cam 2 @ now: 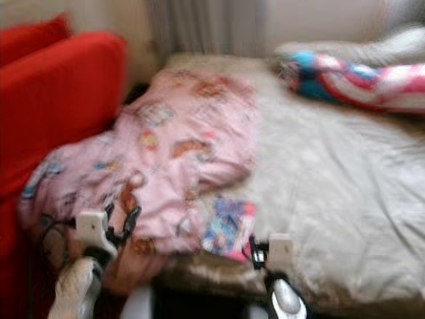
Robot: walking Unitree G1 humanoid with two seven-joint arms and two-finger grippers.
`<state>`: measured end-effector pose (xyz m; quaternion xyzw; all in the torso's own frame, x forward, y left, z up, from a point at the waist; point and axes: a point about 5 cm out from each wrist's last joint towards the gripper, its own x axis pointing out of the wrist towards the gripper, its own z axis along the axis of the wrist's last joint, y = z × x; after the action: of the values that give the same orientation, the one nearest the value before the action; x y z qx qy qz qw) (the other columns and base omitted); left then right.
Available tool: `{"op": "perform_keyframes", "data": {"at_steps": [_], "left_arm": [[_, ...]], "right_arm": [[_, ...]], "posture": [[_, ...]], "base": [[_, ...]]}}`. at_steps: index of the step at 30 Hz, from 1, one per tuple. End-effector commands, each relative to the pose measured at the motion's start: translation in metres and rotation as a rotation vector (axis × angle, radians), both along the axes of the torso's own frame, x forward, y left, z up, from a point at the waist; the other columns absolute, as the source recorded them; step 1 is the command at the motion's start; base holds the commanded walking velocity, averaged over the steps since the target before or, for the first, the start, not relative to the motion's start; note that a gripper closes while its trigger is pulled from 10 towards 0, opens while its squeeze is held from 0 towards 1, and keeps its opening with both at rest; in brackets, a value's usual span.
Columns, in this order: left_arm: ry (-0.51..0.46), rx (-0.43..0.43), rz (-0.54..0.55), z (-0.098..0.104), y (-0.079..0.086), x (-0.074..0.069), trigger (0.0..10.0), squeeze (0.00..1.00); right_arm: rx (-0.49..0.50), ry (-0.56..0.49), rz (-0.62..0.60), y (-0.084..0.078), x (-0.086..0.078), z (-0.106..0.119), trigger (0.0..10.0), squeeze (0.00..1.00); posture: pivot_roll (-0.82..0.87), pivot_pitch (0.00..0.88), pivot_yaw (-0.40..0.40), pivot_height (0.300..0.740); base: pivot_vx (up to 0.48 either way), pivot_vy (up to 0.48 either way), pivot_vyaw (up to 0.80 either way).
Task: Clean up the room
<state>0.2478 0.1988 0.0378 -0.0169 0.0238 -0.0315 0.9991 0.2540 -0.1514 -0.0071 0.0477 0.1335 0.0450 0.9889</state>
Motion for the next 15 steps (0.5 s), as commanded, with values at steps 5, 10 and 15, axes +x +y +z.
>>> {"op": "perform_keyframes", "data": {"at_steps": [5,10,15], "left_arm": [[-0.031,0.005,-0.02,0.0095,-0.0031,0.0088,10.0,0.0],[-0.028,0.006,-0.022,0.0096,-0.0035,0.0088,10.0,0.0],[-0.024,0.003,-0.032,0.0071,-0.0056,0.0064,10.0,0.0]], "right_arm": [[0.017,0.019,0.007,0.0028,-0.0049,-0.0043,10.0,0.0],[0.022,0.021,0.008,0.0032,-0.005,-0.0048,10.0,0.0],[0.006,0.039,0.001,0.0024,-0.0078,-0.0085,10.0,0.0]], "posture": [[0.07,0.115,-0.001,0.631],[0.07,0.112,-0.001,0.631],[0.07,0.067,-0.001,0.631]], "base": [[0.0,0.0,0.0],[0.0,0.0,0.0],[0.0,0.0,0.0]]}}
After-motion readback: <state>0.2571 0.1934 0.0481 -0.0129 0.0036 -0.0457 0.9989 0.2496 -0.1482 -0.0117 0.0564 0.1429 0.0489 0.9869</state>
